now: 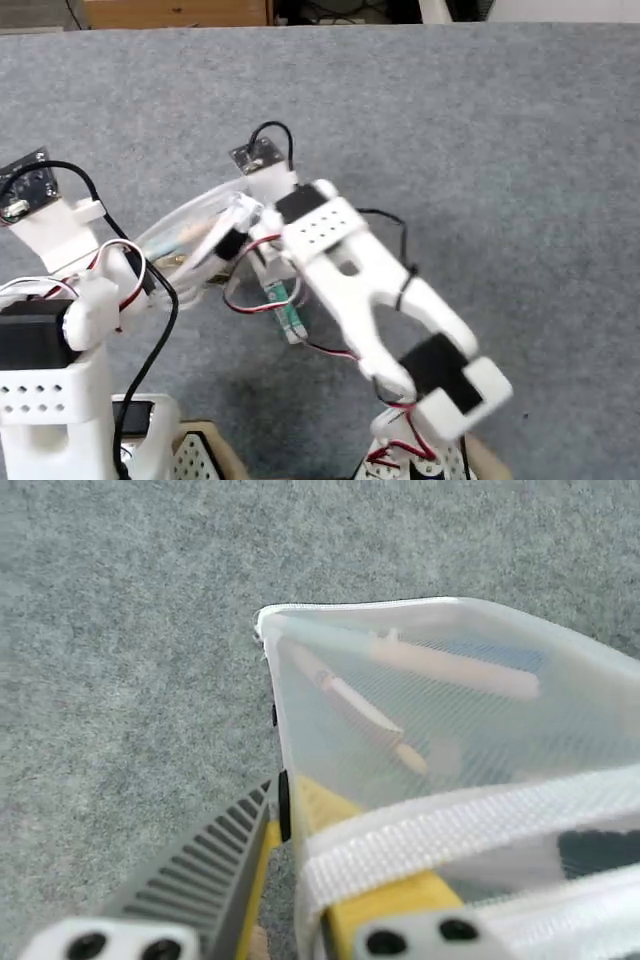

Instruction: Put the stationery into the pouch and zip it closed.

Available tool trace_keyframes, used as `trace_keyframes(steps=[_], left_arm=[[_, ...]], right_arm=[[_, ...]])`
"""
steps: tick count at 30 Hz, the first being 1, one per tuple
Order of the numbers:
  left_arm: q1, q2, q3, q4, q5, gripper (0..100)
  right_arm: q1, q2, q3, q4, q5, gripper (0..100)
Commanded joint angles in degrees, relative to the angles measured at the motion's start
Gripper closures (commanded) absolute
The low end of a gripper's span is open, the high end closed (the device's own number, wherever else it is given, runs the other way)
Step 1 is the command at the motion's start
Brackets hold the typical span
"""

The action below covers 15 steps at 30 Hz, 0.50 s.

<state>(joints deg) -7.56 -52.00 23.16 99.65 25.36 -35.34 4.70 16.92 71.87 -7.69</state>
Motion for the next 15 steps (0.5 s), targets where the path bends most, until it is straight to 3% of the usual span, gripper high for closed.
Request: trace_keyframes(steps=[1,12,15], left_arm=[[-2.68,0.53,-2.24,-0.62,0.53,97],[-4.35,0.53,-2.59,-0.53,0.62,97],[-4.35,0.53,-2.42,-0.53,0.62,97]], right_arm=[[-3.25,3.56,-4.88,0.35,-3.16,73.0],[-3.34,13.85,-8.48,-4.66,-3.43,73.1],[-3.34,15.34,-8.48,-5.8,-3.43,78.2]])
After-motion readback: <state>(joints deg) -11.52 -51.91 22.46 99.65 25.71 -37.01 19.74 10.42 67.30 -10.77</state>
